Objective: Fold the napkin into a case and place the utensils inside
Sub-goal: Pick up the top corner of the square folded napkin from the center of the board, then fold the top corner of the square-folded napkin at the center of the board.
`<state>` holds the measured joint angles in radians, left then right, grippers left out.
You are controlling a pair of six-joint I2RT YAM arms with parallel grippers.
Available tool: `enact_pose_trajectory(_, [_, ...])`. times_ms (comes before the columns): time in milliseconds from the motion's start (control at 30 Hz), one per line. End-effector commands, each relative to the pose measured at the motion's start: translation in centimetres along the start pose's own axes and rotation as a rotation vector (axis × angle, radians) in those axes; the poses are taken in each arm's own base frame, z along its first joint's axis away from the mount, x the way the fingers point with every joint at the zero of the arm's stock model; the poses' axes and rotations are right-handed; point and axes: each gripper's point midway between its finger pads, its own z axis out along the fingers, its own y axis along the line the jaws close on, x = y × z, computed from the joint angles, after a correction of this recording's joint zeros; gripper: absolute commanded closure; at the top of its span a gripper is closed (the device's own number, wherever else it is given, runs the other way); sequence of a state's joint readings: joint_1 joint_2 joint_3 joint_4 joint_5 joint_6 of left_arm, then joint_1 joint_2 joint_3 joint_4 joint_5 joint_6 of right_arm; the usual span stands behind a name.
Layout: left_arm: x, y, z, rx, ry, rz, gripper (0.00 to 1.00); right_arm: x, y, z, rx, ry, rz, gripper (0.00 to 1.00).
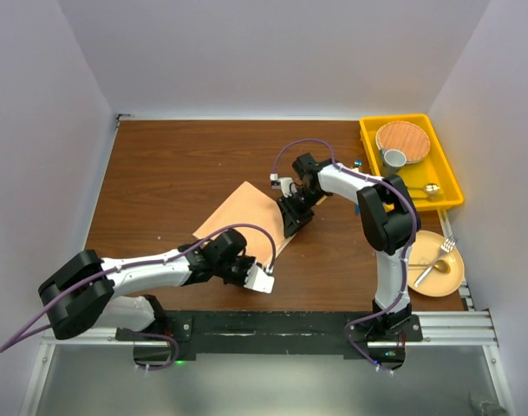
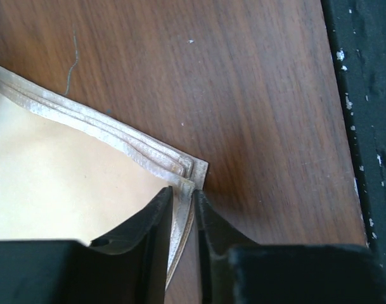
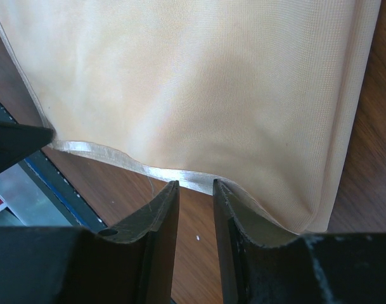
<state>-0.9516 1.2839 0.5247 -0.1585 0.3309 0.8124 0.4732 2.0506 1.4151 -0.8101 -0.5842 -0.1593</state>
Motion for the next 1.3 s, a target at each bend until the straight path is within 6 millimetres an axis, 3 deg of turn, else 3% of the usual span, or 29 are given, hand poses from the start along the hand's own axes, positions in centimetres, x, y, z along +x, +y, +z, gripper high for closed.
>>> enact_pose_trajectory(0, [-1.1,1.5,-0.1,-0.066,-0.031,0.015,0.81,0.1,0.1,0.2,-0.006,-0.006,-0.01,0.67])
enact_pose_trajectory(200, [-1.7,1.9,-0.9,-0.091,-0.045,0.011,1.0,0.0,0.3,0.0,-0.01,-0.008,-0.01,0.67])
enact_pose_trajectory(400, [-3.0,4.2,-2.7,-0.14,-0.074,-0.012,1.0,-0.7,1.1,-0.9,-0.023,-0.025,-0.016,0.66])
enact_pose_trajectory(500, [-2.9,6.4,-3.8,-0.165,-0.091,-0.057,1.0,-1.7,2.1,-2.2,-0.047,-0.068,-0.017,0.63])
enact_pose_trajectory(533, [-2.8,8.0,-4.5,-0.193,-0.096,-0.079,1.0,-2.1,2.7,-2.7,-0.076,-0.085,0.0,0.62])
enact_pose_trajectory(667, [-1.8,11.0,-4.6,-0.217,-0.098,-0.122,1.0,-4.5,3.5,-5.7,-0.145,-0.196,0.039,0.52])
enact_pose_trajectory(733, [-1.5,13.1,-5.3,-0.256,-0.111,-0.154,1.0,-5.9,3.1,-7.2,-0.152,-0.254,0.049,0.43])
enact_pose_trajectory(867, [0.1,16.2,-4.6,-0.262,-0.107,-0.213,1.0,-7.4,2.5,-8.9,-0.134,-0.322,0.037,0.29])
enact_pose_trajectory(933, [0.6,18.6,-5.2,-0.3,-0.109,-0.236,1.0,-7.8,2.1,-9.0,-0.122,-0.339,0.036,0.27])
enact_pose_trajectory(1067, [3.2,21.4,-4.5,-0.296,-0.084,-0.302,1.0,-8.2,1.3,-9.0,-0.101,-0.358,0.034,0.27])
enact_pose_trajectory(1133, [4.1,23.4,-5.1,-0.329,-0.089,-0.327,1.0,-8.2,1.1,-8.8,-0.097,-0.359,0.038,0.27])
enact_pose_trajectory(1267, [6.2,24.9,-4.5,-0.33,-0.076,-0.364,1.0,-8.6,0.3,-8.3,-0.081,-0.361,0.042,0.3])
